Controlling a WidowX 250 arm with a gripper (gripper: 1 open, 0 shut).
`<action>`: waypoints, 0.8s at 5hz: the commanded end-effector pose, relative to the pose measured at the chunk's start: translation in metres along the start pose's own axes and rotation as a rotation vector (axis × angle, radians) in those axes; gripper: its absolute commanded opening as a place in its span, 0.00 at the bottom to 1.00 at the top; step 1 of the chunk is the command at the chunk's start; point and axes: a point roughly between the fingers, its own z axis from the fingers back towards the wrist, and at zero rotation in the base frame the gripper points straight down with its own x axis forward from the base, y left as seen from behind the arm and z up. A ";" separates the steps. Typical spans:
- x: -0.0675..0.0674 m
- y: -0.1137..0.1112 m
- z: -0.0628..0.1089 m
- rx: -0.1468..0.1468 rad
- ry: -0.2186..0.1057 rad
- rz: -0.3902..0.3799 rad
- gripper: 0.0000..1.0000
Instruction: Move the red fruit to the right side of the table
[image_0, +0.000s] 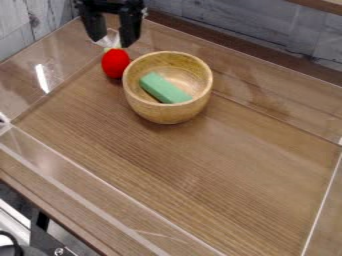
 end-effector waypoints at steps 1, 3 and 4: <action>0.016 0.012 0.009 0.025 -0.067 0.007 1.00; 0.029 0.026 -0.007 0.021 -0.067 0.019 1.00; 0.034 0.032 -0.012 0.021 -0.065 0.024 1.00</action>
